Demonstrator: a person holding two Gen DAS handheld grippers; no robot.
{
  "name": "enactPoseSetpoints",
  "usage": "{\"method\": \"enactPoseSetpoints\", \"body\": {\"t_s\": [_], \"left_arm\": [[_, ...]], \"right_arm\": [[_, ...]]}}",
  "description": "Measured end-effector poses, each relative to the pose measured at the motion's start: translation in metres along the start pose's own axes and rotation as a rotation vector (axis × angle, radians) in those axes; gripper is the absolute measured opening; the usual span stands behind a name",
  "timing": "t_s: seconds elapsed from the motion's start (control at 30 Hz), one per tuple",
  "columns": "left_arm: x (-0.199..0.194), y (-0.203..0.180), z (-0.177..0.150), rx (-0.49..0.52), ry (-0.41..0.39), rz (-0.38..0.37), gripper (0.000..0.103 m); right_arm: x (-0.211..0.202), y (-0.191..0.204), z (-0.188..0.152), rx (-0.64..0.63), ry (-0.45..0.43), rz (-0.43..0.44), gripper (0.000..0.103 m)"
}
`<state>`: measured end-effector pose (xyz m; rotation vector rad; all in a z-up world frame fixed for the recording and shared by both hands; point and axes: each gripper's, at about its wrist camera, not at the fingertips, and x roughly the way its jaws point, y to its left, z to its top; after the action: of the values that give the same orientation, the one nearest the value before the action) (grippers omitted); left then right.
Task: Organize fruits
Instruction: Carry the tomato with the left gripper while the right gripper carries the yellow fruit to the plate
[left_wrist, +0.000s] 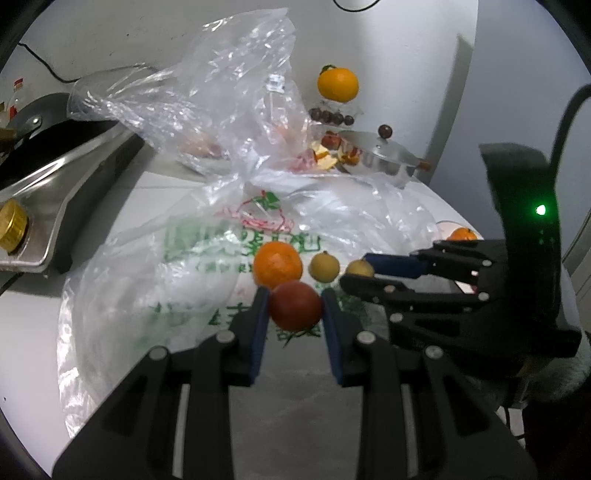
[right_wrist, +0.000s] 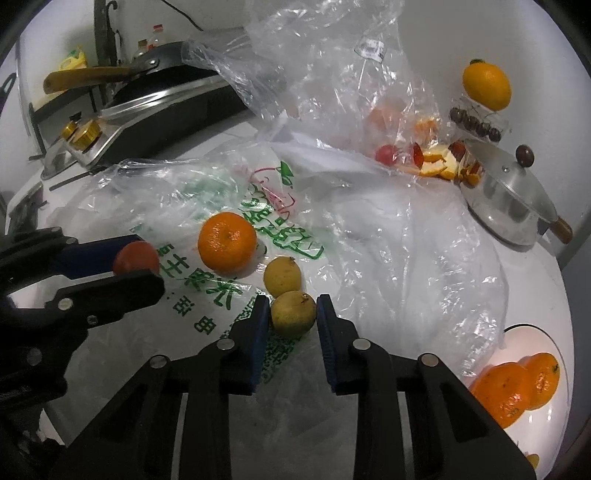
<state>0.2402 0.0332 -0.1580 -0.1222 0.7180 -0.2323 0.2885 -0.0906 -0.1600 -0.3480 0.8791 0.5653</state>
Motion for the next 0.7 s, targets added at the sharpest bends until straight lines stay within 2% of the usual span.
{"method": "enactPoseSetpoints", "body": {"t_s": [0.7], "left_arm": [[-0.030,-0.040,0.000,0.050,-0.043,-0.009,0.029]], "right_arm": [[-0.065,-0.006,-0.016,0.008,-0.098,0.003,0.028]]}}
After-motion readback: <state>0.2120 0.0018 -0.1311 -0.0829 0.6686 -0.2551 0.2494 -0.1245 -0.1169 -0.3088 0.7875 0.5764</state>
